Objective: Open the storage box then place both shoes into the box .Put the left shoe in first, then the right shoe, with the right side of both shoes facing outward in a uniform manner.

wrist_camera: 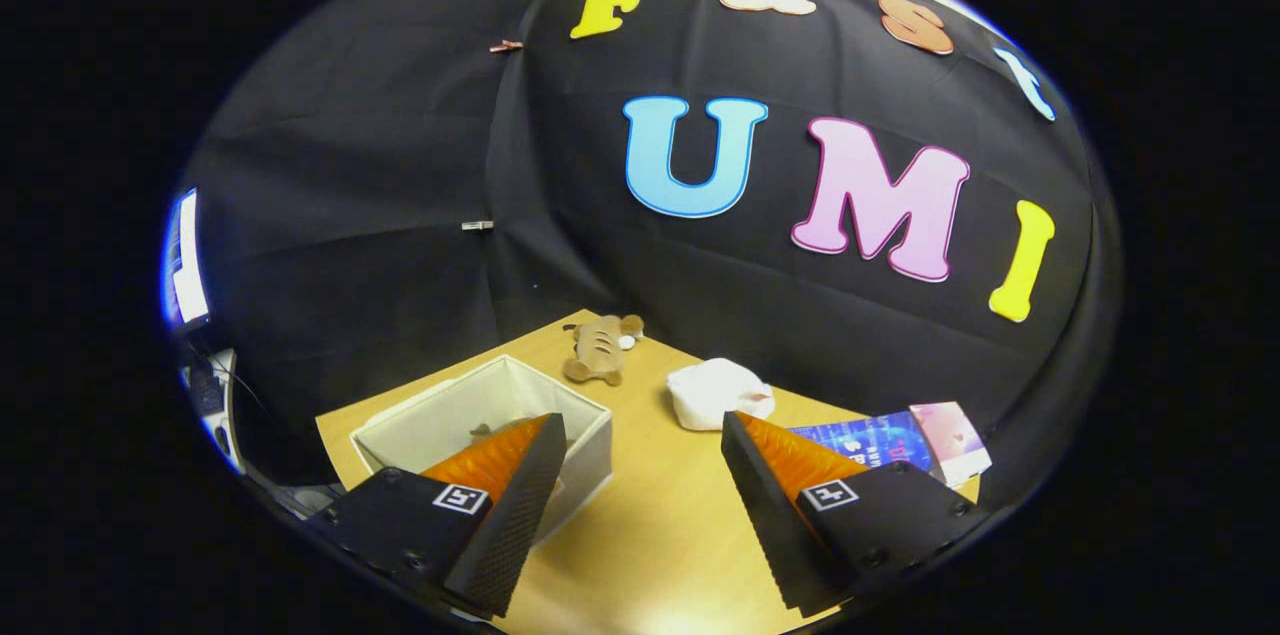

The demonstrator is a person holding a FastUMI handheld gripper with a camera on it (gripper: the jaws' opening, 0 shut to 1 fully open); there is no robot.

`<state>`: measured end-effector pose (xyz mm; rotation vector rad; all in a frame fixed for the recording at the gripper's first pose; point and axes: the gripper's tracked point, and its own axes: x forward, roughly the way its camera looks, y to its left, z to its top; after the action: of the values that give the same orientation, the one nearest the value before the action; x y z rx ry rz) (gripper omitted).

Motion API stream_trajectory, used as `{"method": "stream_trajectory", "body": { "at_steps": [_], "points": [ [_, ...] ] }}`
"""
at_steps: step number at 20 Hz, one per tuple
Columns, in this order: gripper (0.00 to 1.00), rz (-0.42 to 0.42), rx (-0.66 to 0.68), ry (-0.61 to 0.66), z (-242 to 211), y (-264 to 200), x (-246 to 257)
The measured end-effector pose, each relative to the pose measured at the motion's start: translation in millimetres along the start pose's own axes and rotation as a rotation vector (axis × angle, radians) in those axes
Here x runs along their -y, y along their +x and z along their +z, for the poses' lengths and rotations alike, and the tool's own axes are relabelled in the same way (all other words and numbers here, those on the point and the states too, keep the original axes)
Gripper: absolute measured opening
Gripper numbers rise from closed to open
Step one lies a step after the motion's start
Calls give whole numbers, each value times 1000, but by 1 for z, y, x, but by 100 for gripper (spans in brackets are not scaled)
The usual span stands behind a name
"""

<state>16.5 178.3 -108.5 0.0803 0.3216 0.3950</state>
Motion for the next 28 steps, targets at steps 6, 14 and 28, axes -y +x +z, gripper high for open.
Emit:
{"method": "stream_trajectory", "body": {
  "at_steps": [6, 14, 28],
  "points": [
    [98, -73, 19, -3, -22, -39, 72],
    [98, -114, -11, 5, -61, -52, 134],
    [98, -190, 26, 92, -65, -78, 180]
  ]
}}
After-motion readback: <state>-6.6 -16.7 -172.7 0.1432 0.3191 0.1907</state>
